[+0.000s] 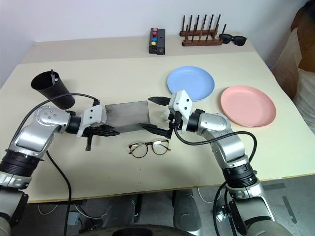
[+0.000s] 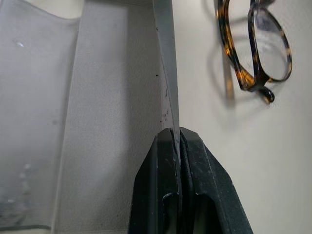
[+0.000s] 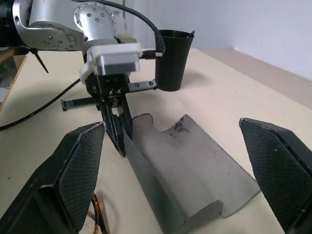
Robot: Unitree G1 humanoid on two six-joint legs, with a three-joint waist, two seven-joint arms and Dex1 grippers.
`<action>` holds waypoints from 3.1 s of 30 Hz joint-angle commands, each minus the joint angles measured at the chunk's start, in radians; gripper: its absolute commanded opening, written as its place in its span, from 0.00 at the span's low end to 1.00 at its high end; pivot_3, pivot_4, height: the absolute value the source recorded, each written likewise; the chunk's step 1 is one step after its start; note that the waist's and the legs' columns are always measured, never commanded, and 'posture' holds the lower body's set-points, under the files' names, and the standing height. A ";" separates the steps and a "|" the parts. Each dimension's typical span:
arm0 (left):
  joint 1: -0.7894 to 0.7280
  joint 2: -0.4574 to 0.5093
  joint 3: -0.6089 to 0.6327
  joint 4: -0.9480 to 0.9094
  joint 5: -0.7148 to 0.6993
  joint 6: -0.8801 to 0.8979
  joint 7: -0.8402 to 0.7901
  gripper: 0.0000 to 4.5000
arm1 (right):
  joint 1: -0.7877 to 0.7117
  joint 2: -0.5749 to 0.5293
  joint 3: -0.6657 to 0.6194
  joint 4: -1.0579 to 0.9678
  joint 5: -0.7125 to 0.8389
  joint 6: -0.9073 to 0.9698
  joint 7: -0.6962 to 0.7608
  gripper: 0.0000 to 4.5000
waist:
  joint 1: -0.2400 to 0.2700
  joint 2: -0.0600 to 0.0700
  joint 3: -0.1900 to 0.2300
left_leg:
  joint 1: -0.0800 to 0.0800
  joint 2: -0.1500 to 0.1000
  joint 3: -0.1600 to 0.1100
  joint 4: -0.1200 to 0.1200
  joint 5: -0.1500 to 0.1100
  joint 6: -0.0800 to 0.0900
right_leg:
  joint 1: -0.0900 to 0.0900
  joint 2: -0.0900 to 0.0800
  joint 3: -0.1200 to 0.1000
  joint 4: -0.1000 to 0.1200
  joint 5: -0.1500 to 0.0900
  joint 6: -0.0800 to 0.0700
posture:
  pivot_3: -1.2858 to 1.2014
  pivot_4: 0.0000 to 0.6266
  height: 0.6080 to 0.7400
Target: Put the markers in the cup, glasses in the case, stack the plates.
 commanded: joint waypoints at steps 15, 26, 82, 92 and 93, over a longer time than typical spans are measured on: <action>0.008 0.014 0.046 -0.038 -0.040 0.002 -0.001 0.52 | -0.008 -0.007 -0.017 -0.029 0.013 -0.005 0.005 1.00 | 0.000 0.000 0.000 | 0.000 0.000 0.000 0.000 0.000 0.000 | 0.000 0.000 0.000 0.000 0.000 0.000 | 0.52 0.24 0.95; 0.005 0.030 0.154 -0.201 -0.207 0.112 -0.009 0.81 | 0.056 -0.115 -0.094 -0.030 0.017 0.005 0.013 1.00 | 0.006 0.000 0.000 | 0.000 0.000 0.000 0.001 0.000 0.000 | 0.000 0.000 0.000 0.000 0.000 0.000 | 0.52 0.24 0.95; -0.070 -0.100 0.079 -0.246 -0.288 0.204 -0.040 0.01 | 0.248 -0.199 -0.200 -0.099 -0.004 0.013 -0.090 1.00 | 0.026 0.002 -0.001 | 0.002 0.002 0.001 0.003 0.000 0.000 | 0.004 0.003 0.001 -0.001 -0.001 -0.005 | 0.52 0.24 0.95; -0.135 -0.071 0.098 0.034 -0.155 0.067 0.061 0.01 | 0.237 -0.178 -0.155 -0.096 -0.004 0.022 -0.061 1.00 | 0.028 0.002 -0.001 | 0.002 0.002 0.001 0.003 0.000 0.000 | 0.004 0.003 0.001 -0.001 0.000 -0.005 | 0.52 0.24 0.95; -0.142 -0.081 0.092 0.054 -0.150 0.060 0.060 0.01 | 0.232 -0.172 -0.149 -0.096 -0.005 0.023 -0.061 1.00 | 0.027 0.002 -0.001 | 0.002 0.002 0.001 0.003 0.000 0.000 | 0.004 0.003 0.001 -0.001 0.000 -0.005 | 0.52 0.24 0.95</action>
